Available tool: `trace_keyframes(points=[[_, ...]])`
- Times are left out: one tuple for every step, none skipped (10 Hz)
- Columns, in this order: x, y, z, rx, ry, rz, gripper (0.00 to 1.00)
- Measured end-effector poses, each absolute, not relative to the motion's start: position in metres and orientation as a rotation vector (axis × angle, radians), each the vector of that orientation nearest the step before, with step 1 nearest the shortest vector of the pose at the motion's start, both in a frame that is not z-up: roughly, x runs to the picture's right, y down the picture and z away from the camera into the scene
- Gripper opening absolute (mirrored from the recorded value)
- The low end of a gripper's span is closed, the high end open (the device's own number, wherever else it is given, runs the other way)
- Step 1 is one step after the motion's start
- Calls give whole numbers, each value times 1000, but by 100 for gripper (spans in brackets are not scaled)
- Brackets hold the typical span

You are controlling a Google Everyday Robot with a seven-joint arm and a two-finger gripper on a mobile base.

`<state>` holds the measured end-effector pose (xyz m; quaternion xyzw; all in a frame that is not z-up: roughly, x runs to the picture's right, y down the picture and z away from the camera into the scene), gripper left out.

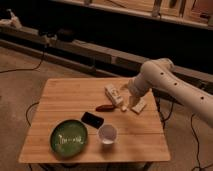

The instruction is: Place the pepper in the ceramic cup

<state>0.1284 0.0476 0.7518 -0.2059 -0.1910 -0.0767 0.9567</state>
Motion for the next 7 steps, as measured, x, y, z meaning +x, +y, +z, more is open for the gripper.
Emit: trace_keyframes(points=[[128,48,752,-418,-388,-156,65],[127,48,752,-419,-396,-156,65],[121,51,757,-422,-441,-156,65],[116,54,762,-424,-479,-156,65],[112,60,770,-434,-523,-157,65],[112,67,779,-452,-556,-158,65],[115,71,788,-468,-568,-159,65]])
